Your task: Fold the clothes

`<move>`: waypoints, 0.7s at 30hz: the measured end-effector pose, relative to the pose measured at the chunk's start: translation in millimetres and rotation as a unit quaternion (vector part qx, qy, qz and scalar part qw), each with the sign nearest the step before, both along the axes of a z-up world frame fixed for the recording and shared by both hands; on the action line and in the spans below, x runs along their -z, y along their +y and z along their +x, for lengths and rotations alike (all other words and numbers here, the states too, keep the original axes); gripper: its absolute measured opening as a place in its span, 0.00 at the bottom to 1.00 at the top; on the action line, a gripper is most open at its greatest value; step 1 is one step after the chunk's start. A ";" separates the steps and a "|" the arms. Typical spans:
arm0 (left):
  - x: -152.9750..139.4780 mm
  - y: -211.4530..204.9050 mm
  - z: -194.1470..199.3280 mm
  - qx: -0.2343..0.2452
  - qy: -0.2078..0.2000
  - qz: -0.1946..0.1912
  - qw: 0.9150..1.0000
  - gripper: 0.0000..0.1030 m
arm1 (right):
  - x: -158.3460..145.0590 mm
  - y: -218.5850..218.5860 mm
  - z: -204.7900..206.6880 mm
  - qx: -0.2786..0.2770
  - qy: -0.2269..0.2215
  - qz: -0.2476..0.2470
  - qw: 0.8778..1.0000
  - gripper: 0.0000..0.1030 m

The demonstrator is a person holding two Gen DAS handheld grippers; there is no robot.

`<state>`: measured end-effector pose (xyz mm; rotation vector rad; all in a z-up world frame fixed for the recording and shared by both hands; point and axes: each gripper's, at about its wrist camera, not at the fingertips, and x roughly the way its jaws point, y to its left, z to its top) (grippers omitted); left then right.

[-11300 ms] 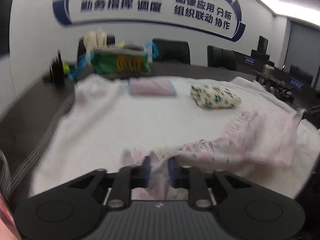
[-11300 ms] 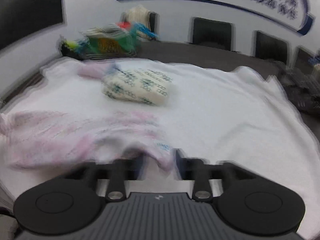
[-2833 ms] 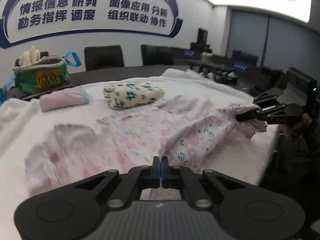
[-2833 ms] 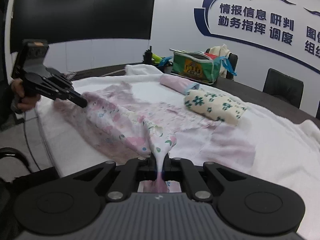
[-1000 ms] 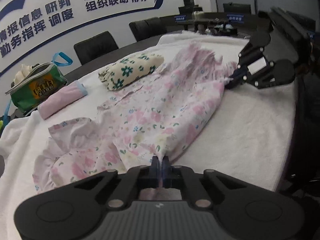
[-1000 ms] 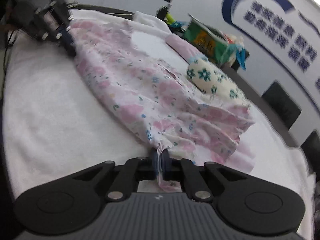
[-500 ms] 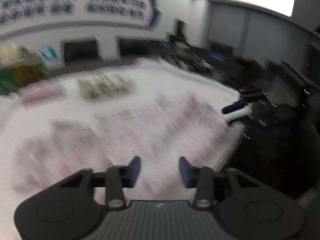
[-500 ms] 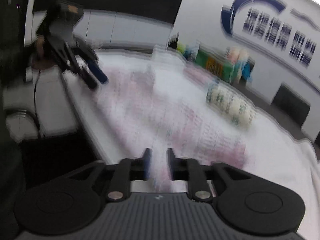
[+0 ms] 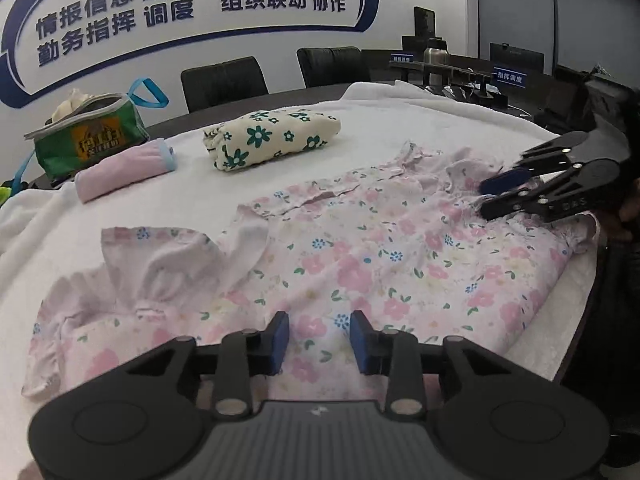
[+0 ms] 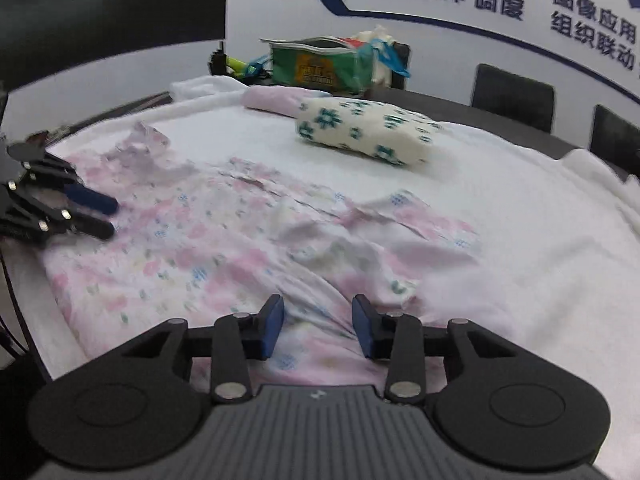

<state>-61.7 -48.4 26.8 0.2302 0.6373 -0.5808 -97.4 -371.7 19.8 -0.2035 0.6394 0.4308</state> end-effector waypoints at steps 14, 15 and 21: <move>-43.7 -40.8 139.1 0.009 0.019 0.057 0.998 0.75 | -65.6 22.4 57.5 -0.101 -0.080 -0.072 0.989 0.64; -30.1 -47.7 154.9 0.006 0.039 0.060 0.997 0.74 | -59.5 25.2 73.5 -0.109 -0.061 -0.076 0.989 0.64; 18.5 -43.5 186.9 0.015 0.071 0.023 0.997 0.60 | -24.2 25.4 146.3 -0.148 0.036 -0.083 0.985 0.64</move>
